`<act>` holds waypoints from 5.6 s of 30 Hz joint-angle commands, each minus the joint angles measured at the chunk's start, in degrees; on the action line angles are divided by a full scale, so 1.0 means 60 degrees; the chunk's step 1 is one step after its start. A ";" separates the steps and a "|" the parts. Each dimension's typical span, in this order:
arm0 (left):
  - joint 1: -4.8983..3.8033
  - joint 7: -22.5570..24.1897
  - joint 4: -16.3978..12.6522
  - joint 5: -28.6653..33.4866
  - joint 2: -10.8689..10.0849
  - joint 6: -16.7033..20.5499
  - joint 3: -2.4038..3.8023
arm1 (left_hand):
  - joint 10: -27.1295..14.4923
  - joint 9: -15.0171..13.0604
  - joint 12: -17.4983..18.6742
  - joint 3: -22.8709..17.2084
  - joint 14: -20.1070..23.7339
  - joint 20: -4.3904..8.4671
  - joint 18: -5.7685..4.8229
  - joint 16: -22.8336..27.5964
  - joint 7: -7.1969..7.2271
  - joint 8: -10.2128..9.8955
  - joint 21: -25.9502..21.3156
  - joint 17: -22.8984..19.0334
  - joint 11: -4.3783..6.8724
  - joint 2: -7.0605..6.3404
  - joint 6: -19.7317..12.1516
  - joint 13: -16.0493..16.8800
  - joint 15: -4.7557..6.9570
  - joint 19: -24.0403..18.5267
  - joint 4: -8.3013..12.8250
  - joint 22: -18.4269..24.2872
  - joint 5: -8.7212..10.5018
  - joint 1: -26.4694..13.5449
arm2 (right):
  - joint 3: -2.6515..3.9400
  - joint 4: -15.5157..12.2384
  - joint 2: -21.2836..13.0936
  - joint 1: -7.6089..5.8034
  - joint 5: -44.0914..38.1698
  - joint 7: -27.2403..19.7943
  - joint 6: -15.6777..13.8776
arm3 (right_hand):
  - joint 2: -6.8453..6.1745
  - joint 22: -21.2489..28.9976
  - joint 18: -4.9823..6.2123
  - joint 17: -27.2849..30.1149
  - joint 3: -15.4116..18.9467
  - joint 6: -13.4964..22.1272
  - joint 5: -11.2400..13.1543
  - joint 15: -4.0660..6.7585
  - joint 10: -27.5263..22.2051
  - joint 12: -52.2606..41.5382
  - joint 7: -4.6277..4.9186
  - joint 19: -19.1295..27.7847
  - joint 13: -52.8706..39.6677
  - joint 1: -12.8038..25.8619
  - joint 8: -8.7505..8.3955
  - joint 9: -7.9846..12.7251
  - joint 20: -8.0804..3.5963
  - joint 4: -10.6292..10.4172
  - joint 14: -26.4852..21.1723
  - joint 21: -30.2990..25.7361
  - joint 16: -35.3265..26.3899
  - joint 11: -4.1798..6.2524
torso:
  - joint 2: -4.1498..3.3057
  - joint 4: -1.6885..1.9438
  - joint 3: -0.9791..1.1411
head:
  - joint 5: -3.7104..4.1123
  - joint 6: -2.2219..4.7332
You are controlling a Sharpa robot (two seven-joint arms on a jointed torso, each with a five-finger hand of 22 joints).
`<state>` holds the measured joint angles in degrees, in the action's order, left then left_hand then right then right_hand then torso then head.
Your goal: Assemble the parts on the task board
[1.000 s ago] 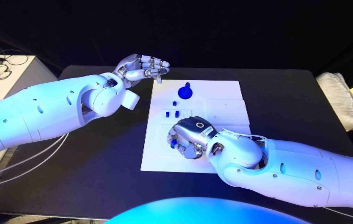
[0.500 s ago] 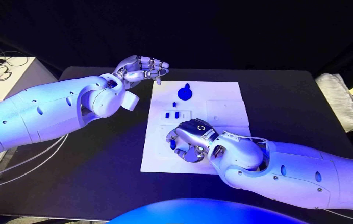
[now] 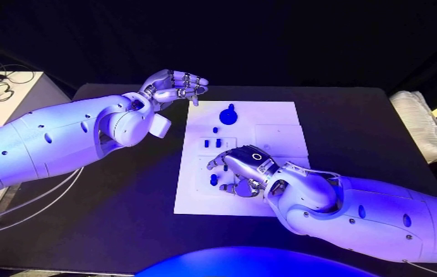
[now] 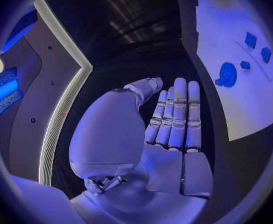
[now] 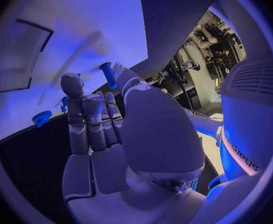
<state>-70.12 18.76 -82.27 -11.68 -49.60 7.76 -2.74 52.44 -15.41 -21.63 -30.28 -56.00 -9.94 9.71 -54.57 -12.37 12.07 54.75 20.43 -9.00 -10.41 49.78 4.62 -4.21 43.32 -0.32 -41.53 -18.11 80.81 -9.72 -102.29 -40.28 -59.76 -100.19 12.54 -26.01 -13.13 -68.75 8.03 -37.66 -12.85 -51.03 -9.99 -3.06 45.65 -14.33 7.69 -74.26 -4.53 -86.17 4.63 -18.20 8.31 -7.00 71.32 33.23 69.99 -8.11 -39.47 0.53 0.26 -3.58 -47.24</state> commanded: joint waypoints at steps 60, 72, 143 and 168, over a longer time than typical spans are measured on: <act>0.0127 0.0189 -0.0793 0.0265 -0.0655 -0.0067 0.0004 | -0.0013 0.0043 -0.0069 0.0038 -0.0029 -0.0014 0.0124 0.0080 -0.0011 -0.0022 -0.0033 -0.0016 0.0026 0.0073 0.0020 -0.0033 -0.0041 0.0015 0.0017 0.0001 -0.0007 -0.0158 | -0.0177 -0.1006 -0.3850 -0.0673 0.4320 0.2989 0.0932 | 0.1371 -0.3376 -0.1214 -0.8071 0.3346 -0.1367 0.0036 0.1068 0.6650 -1.1267 -0.0445 -0.2499 -1.2850 0.2611 0.1892 -0.0949 -0.0961 -0.1634 0.2972 0.8779 0.3146 0.1264 | 0.0087 -0.0199 -0.0050 | 0.1009 0.0158; 0.0127 0.0184 -0.0804 0.0271 -0.0668 -0.0082 0.0004 | -0.0019 0.0047 -0.0073 0.0038 -0.0031 -0.0018 0.0124 0.0079 -0.0013 -0.0023 -0.0046 -0.0015 0.0024 0.0084 0.0021 -0.0037 -0.0043 0.0014 0.0001 0.0009 -0.0011 -0.0181 | -0.0176 -0.0763 -0.3386 -0.0399 0.3883 0.3141 0.1142 | 0.1349 -0.3435 -0.1258 -0.8134 0.3665 -0.1444 0.0402 0.1065 0.6626 -1.1189 -0.0460 -0.2540 -1.2873 0.3259 0.1912 -0.1002 -0.0955 -0.1661 0.2983 0.9024 0.3158 0.1270 | 0.0084 -0.0193 -0.0058 | 0.1064 0.0101; 0.0123 0.0051 -0.0740 0.0302 -0.0612 -0.0152 0.0004 | -0.0046 0.0060 -0.0086 0.0012 -0.0026 -0.0017 0.0132 0.0084 -0.0012 -0.0032 -0.0066 -0.0014 0.0026 0.0091 0.0012 -0.0048 -0.0036 0.0025 0.0031 0.0023 -0.0022 -0.0160 | -0.0165 -0.0926 -0.2301 -0.0909 0.6253 0.3193 0.0778 | 0.1718 -0.3475 -0.1288 -0.8399 0.2960 -0.1943 -0.2627 0.1189 0.6882 -1.1349 -0.0625 -0.2567 -1.3330 0.3050 0.1841 -0.0911 -0.1043 -0.1624 0.3042 0.9200 0.3218 0.1423 | 0.0084 -0.0184 -0.0054 | 0.0943 0.0121; 0.0124 0.0017 -0.0729 0.0303 -0.0627 -0.0167 0.0004 | -0.0067 0.0082 -0.0087 0.0008 -0.0030 -0.0018 0.0131 0.0085 -0.0025 -0.0074 -0.0068 -0.0014 0.0017 0.0086 -0.0060 -0.0055 -0.0041 0.0036 0.0036 0.0025 -0.0022 -0.0168 | -0.0163 -0.0741 -0.2054 -0.0857 0.5857 0.3126 0.0483 | 0.1694 -0.3447 -0.1267 -0.8326 0.3094 -0.1947 -0.1976 0.1195 0.6851 -1.1248 -0.0630 -0.2543 -1.3284 0.3313 0.1873 -0.0945 -0.1054 -0.1620 0.3025 0.9093 0.3188 0.1426 | 0.0079 -0.0186 -0.0059 | 0.0867 0.0112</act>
<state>-69.35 18.66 -86.54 -10.19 -53.41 7.61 -2.76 52.43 -14.97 -21.86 -30.35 -56.00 -9.94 9.70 -54.35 -12.37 11.87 54.52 20.41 -9.00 -9.74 49.78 4.38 -4.20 43.31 -0.24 -41.44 -18.11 80.13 -10.69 -106.95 -52.70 -64.98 -63.20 31.39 -22.86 -2.96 -74.94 1.26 -74.93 5.47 -62.52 -22.38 3.59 84.04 -82.08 3.81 -83.90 -74.95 -66.84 15.55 -23.99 2.36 -16.66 83.93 88.02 89.12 -0.01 -38.96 -0.65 -0.04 1.60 -46.64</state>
